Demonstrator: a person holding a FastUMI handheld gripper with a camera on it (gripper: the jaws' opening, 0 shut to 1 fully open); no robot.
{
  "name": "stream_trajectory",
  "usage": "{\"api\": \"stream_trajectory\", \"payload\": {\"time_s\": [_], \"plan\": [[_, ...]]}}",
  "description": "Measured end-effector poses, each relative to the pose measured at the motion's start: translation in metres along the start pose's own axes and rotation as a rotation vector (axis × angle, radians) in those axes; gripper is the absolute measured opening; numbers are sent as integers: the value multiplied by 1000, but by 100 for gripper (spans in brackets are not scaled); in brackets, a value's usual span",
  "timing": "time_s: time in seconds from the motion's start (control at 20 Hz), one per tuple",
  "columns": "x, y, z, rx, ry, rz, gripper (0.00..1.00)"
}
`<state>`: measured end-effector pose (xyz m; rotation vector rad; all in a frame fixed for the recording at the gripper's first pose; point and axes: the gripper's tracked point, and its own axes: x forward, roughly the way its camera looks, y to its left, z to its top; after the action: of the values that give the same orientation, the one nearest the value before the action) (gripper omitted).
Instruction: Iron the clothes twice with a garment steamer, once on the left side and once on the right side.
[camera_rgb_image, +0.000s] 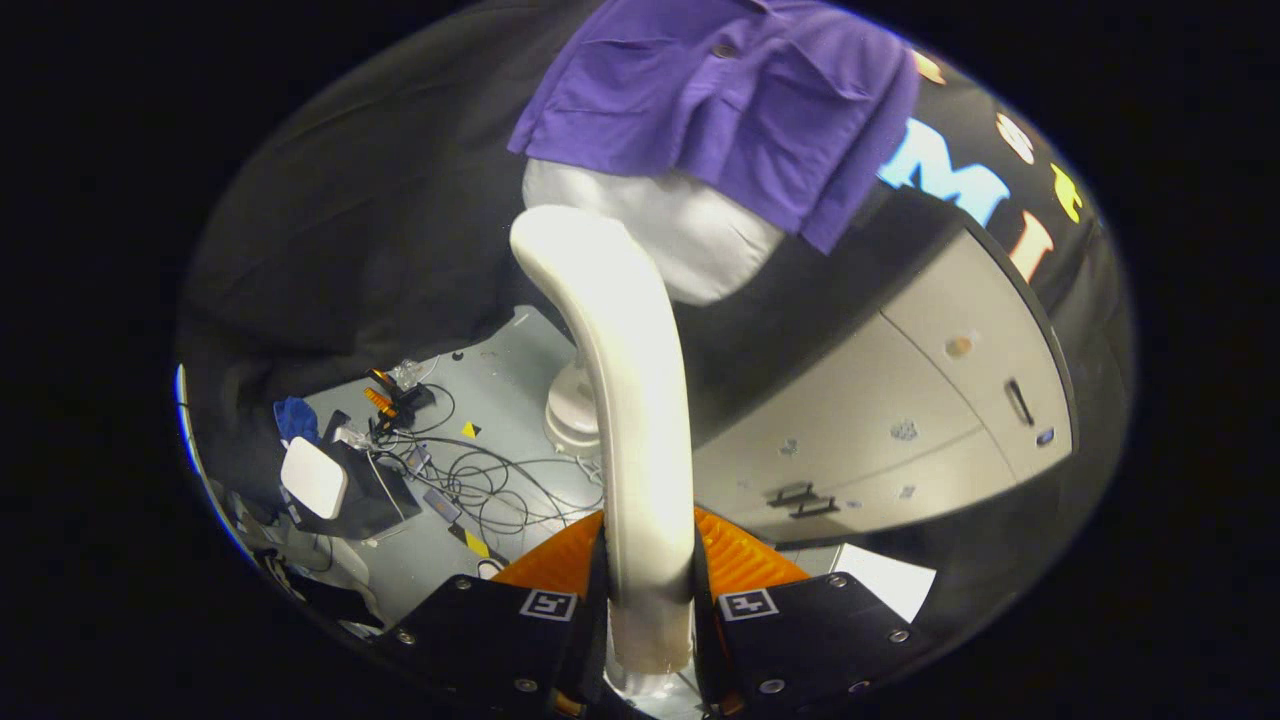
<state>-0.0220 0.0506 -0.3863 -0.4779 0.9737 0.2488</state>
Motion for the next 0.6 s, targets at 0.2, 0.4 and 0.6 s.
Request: {"api": "stream_trajectory", "payload": {"time_s": [0.2,0.4,0.6], "plan": [[-44,-47,-11,154,-72,-14,37],[-100,-86,33,287,-265,-23,37],[-169,-137,97,331,-537,-67,36]]}}
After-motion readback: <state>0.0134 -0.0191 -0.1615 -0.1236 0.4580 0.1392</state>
